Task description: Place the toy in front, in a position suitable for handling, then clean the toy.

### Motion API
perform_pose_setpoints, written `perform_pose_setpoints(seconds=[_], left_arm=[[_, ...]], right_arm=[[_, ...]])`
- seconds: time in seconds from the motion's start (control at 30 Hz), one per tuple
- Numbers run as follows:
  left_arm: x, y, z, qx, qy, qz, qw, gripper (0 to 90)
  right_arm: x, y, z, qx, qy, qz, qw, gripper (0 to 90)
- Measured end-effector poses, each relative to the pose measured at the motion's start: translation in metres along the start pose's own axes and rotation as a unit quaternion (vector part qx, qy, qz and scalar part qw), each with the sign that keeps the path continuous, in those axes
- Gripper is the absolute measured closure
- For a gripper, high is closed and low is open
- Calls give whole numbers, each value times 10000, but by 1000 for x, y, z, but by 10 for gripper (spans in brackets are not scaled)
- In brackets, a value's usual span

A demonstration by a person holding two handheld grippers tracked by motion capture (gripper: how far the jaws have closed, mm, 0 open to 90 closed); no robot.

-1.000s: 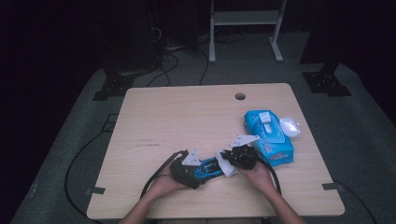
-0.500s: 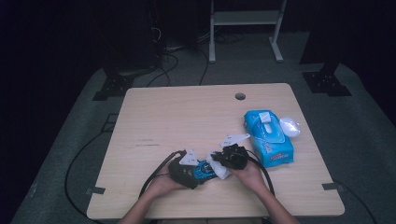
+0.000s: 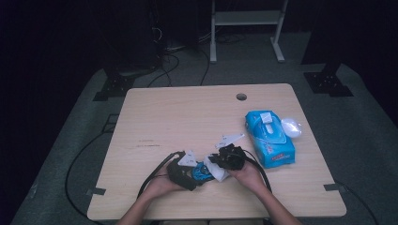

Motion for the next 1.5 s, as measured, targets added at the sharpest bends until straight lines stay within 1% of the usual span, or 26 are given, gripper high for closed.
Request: perform_pose_setpoints(seconds=[0.1,0.2,0.27,0.33,0.37,0.4,0.43,0.5,0.57,0.63,0.67,0.7,0.73,0.77,0.8,0.83,0.87,0.9,0.97,1.03,1.1,1.17,1.23,1.37,1.43,1.5], left_arm=[[1,2,0,-5,99,-99,9999,238],[1,2,-1,1,50,-100,9999,239],[0,1,0,-25,40,-106,9999,246],[0,0,0,-31,32,-71,10000,247],[-1,0,1,-24,51,-67,10000,247],[0,0,0,-11,59,-60,10000,247],[0,1,0,-14,60,-59,10000,249],[0,2,-1,-48,72,-93,9999,249],[0,0,0,-78,60,-49,9999,250],[0,0,0,-77,28,-35,10000,250],[0,-1,1,-66,3,-25,10000,250],[0,-1,1,-49,-32,-11,10000,250],[0,-2,2,-58,-9,-11,10000,251],[-1,-2,2,-55,4,-13,10000,251],[-1,-2,2,-68,15,-19,10000,251],[-1,-1,1,-62,17,-22,10000,252],[0,-1,1,-48,16,-15,10000,254],[0,0,0,-63,34,-27,10000,254],[0,-1,0,-75,26,8,10000,254],[0,-1,0,-57,-10,18,10000,254],[0,-1,1,-78,-12,5,10000,254],[0,-1,1,-61,-23,3,10000,254],[1,-1,1,-60,-38,-9,10000,253],[0,-1,1,-71,-36,-37,10000,250],[0,1,1,-80,117,-193,9997,216],[0,5,3,-157,263,-327,9990,194]], right_arm=[[-7,2,-5,8,-165,18,9999,844],[-7,1,-4,2,-187,-15,9998,844],[-4,-1,-2,11,-179,-4,9998,846],[7,-9,8,-80,-242,209,9995,846],[12,-14,11,-106,-204,283,9993,846],[23,-24,17,-81,-135,405,9991,846],[28,-29,20,-52,57,355,9993,846],[31,-30,23,-7,207,302,9993,847],[24,-26,18,74,191,249,9995,846],[5,-15,9,201,143,-174,9995,847],[-4,-11,4,280,93,-308,9991,847],[-7,-10,2,212,-80,-216,9995,847],[-6,-10,2,127,-241,-108,9996,847],[0,-13,5,42,-185,-18,9998,847],[10,-17,10,-105,-168,186,9996,846],[21,-23,15,-154,-101,384,9991,846],[28,-27,17,-80,120,346,9993,846],[30,-28,19,-12,297,259,9992,846],[25,-25,18,45,254,294,9992,846],[9,-14,9,39,152,47,9999,846],[-7,-4,-2,154,-9,-223,9996,846],[-18,6,-10,-8,-399,-94,9992,846],[-17,14,-12,-117,-464,5,9989,846],[-4,29,-15,-258,-437,294,9983,846],[1,36,-22,-160,-383,371,9984,846],[1,41,-26,-222,-499,480,9974,846]])
Point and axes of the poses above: each handheld gripper's, and its own axes: y roughly backward along the jaws, z roughly out of its top, x roughly to its left, the point moved 10 cm from there along -y, roughly forward along the jaws, and after that the axes turned 11 degrees about y, right-handed, at the moved point
